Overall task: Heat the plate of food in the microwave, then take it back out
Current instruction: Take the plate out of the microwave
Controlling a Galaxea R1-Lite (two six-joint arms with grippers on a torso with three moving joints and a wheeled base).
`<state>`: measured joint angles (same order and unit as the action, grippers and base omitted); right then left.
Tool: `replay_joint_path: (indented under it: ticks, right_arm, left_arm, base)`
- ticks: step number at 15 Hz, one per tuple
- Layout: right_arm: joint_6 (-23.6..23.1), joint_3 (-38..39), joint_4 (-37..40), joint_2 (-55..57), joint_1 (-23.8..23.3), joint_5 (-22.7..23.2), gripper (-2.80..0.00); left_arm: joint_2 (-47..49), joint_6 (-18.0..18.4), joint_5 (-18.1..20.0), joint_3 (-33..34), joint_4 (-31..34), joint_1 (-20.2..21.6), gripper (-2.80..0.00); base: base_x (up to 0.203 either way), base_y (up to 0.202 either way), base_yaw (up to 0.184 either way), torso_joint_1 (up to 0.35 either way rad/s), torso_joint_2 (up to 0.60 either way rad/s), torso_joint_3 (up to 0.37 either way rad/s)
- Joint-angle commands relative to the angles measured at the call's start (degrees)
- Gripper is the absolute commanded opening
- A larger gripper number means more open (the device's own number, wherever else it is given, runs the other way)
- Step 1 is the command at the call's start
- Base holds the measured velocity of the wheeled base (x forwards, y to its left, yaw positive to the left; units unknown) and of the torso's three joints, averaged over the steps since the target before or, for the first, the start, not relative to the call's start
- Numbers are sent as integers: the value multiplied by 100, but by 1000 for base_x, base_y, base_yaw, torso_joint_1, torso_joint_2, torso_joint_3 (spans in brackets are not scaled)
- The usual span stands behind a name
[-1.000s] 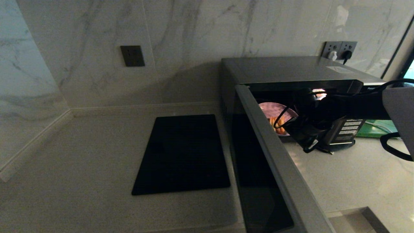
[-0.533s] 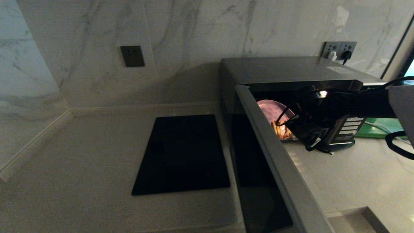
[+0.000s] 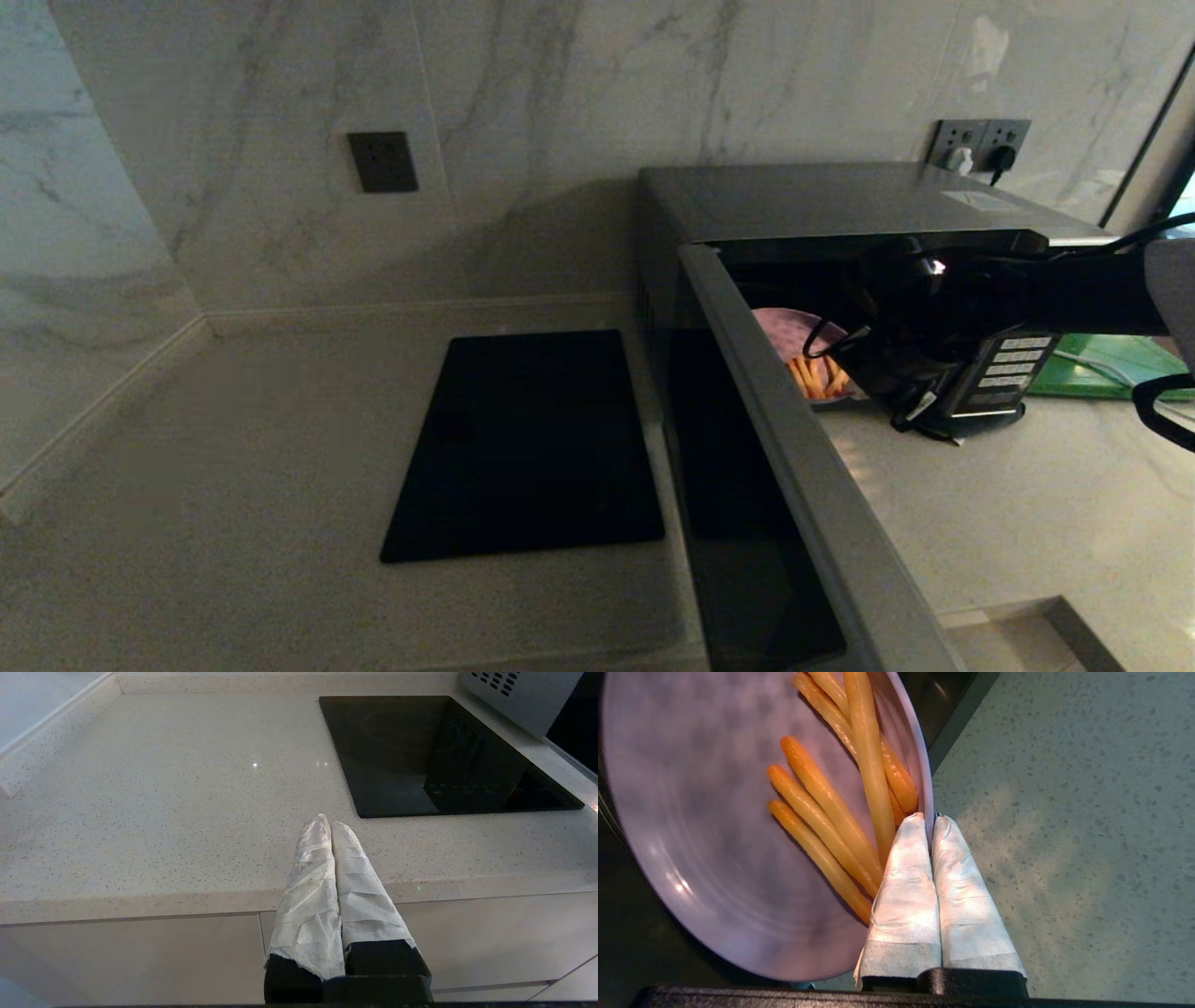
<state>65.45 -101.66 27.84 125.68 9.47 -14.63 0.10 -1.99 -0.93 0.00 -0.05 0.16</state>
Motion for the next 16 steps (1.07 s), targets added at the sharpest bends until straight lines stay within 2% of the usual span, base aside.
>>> replay_joint_path:
  ticks: [1, 16]
  right_arm:
    - [38, 20, 2, -75, 2, -5, -280]
    - [38, 32, 2, -246, 2, -172, -280]
  left_arm:
    - [-1, -3, 4, 0, -4, 2, -280]
    - [-1, -3, -4, 0, -4, 2, -280]
  base:
    - [0, 0, 0, 0, 0, 0]
    - [0, 0, 0, 0, 0, 0]
